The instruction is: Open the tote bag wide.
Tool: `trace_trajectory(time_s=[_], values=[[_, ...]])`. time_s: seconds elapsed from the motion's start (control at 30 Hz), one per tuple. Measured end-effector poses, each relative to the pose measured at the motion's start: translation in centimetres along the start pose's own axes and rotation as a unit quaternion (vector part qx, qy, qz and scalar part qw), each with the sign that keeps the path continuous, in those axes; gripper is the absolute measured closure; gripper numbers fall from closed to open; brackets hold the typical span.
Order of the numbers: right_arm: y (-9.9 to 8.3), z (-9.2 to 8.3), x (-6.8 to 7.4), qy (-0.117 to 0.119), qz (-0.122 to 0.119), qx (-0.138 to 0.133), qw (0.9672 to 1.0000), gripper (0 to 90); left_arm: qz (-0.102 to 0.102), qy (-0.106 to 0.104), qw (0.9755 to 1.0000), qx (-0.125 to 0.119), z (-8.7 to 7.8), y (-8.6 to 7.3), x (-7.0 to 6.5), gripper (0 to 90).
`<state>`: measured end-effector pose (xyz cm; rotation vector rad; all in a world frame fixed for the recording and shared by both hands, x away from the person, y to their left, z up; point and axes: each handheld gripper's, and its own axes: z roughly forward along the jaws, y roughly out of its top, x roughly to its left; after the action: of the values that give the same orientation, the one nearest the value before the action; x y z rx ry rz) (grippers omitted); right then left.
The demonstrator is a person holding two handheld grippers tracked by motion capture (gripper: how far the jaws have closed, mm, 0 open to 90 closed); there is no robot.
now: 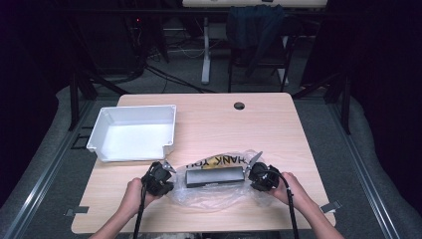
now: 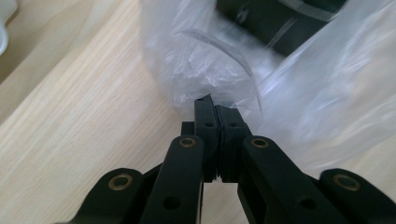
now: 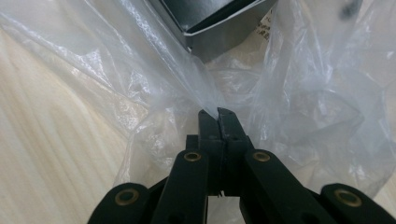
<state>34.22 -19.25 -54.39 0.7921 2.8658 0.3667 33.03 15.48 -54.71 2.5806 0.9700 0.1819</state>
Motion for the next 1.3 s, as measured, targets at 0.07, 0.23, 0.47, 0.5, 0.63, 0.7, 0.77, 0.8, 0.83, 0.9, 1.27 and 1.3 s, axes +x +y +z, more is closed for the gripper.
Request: trace_trajectory(time_s=[0.07,0.23,0.47,0.5,0.63,0.7,0.77,0.8,0.83,0.9,1.27,1.3], values=[[-0.2,0.1,-0.1,-0.001,0.005,-0.003,1.0,90.0,0.0,-0.004,1.0,0.002,0.2,-0.1,0.1,89.2],[-0.2,-0.4,-0.2,0.005,0.0,-0.008,1.0,87.9,0.008,-0.003,0.9999,-0.009,-0.7,0.3,0.0,78.3],[-0.1,-1.1,0.0,0.018,-0.002,-0.026,0.9995,77.6,0.003,-0.007,0.9991,-0.041,-3.2,0.7,0.9,47.1],[-0.1,-1.2,0.1,0.022,-0.002,-0.029,0.9993,76.2,0.003,-0.006,0.999,-0.044,-3.5,0.8,1.0,44.3],[0.0,-1.6,0.2,0.034,-0.007,-0.037,0.9987,70.6,0.002,-0.007,0.998,-0.063,-5.2,1.2,1.4,37.1],[0.0,-1.9,0.2,0.037,-0.007,-0.04,0.9985,68.2,0.004,-0.006,0.9969,-0.078,-6.1,1.4,1.4,34.7],[0.0,-2.3,0.2,0.038,-0.008,-0.044,0.9983,66.9,0.01,-0.002,0.9961,-0.087,-7.0,1.6,1.4,31.1],[-0.1,-2.4,0.3,0.037,-0.006,-0.046,0.9983,66.2,0.011,-0.002,0.9958,-0.091,-7.3,1.7,1.5,29.9],[-0.1,-2.5,0.3,0.042,-0.005,-0.051,0.9978,65.9,0.01,0.0,0.9954,-0.096,-7.6,1.9,1.5,29.0],[-0.1,-2.7,0.3,0.037,-0.008,-0.053,0.9979,64.4,0.02,0.001,0.9949,-0.099,-8.1,2.4,1.5,26.7],[-0.1,-3.0,0.3,0.046,-0.006,-0.066,0.9967,59.9,0.091,-0.015,0.9903,-0.104,-8.1,6.8,0.1,23.3],[-0.1,-3.0,0.2,0.048,-0.008,-0.066,0.9966,60.2,0.094,-0.012,0.9901,-0.103,-7.8,7.1,0.0,23.4]])
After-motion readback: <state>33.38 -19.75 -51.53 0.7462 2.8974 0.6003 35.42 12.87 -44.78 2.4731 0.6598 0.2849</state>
